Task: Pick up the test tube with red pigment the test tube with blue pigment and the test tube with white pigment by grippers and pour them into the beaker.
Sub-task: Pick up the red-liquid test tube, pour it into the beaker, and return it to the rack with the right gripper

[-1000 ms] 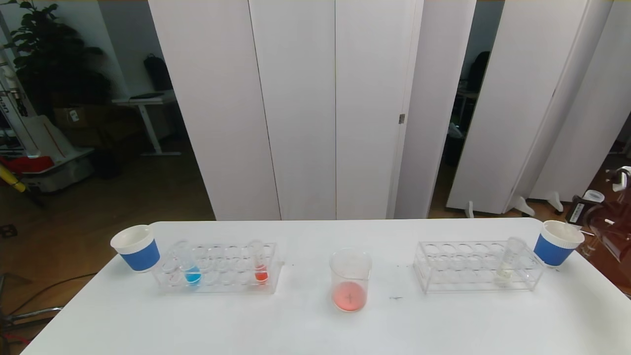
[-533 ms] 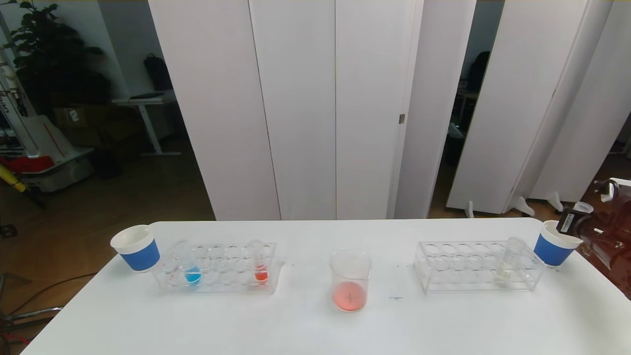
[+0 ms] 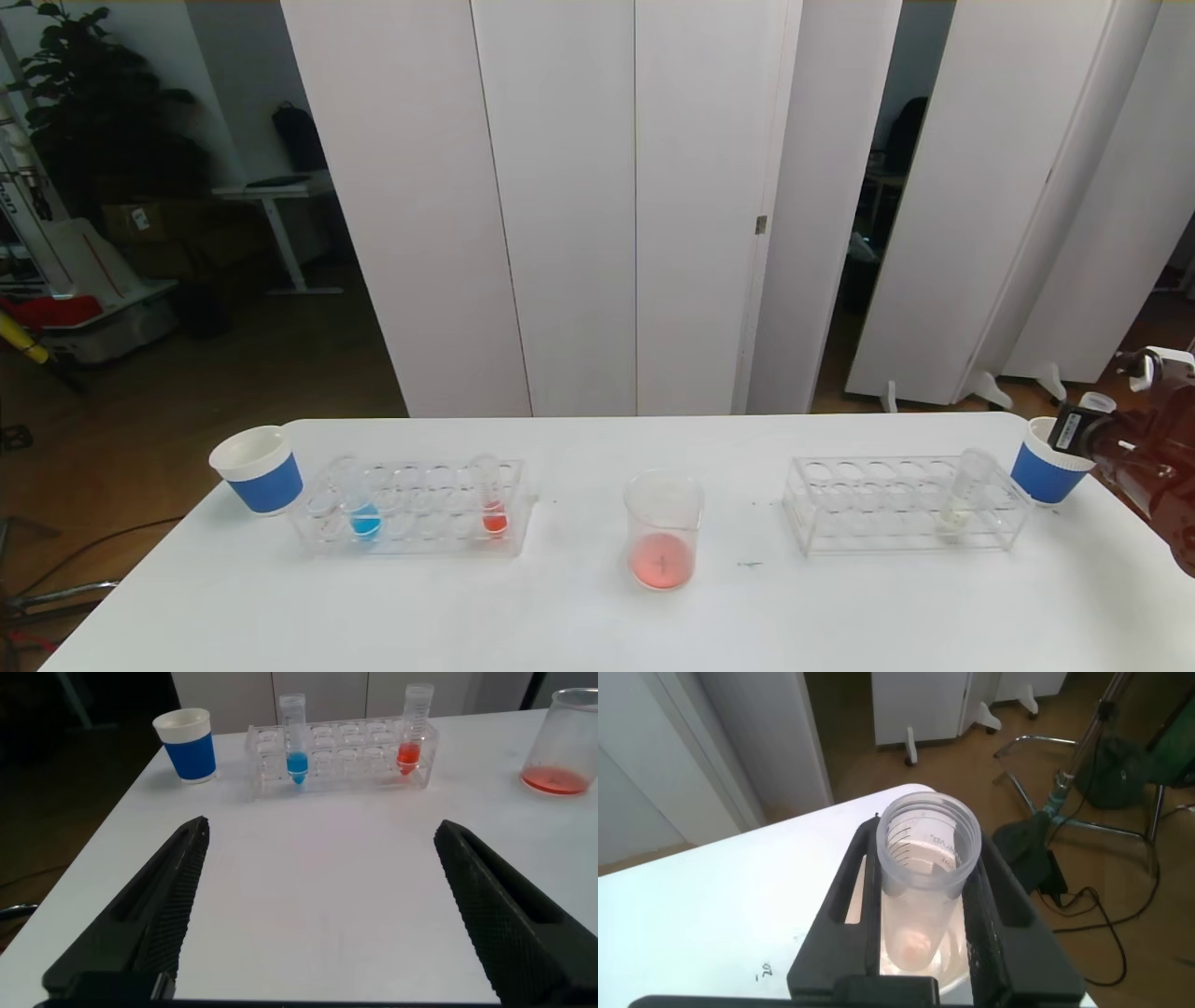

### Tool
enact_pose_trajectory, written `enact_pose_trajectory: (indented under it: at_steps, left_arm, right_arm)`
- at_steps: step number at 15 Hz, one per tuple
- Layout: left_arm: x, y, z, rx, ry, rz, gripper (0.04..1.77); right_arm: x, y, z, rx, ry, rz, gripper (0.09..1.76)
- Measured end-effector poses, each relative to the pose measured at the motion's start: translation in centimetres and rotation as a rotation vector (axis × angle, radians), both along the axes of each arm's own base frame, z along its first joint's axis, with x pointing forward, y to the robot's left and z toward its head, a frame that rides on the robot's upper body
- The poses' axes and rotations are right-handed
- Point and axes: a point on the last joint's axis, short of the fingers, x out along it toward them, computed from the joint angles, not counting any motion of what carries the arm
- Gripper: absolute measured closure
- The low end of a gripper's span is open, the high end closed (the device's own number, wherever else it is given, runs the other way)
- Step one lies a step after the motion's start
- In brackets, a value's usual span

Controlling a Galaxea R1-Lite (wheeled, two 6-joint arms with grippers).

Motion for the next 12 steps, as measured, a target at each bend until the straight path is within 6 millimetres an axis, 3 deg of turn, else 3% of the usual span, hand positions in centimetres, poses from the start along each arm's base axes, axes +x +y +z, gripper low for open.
enact_pose_trajectory:
  at_steps: [3,4,6,7,12]
  left_arm:
    - [0.00,0.00,0.00,0.000,0.000,0.000,0.09]
    - [0.00,0.00,0.00,0.000,0.000,0.000,0.09]
    - [0.00,0.00,0.00,0.000,0.000,0.000,0.09]
    - [0.00,0.00,0.00,0.000,0.000,0.000,0.09]
    - [0.00,0.00,0.00,0.000,0.000,0.000,0.09]
  right_arm:
    - [-0.07,0.02,-0.27,0.005,0.009,-0.001,1.20]
    - [-0.09,0.03,-0.35,0.006,0.013,-0.001,0.96]
    - [-0.09,0.03,-0.43,0.007,0.016,-0.001,0.30]
    - [-0.08,0.02,-0.48,0.008,0.018,-0.001,0.13]
    - [0.08,0.00,-0.33,0.002,0.011,-0.003,0.10]
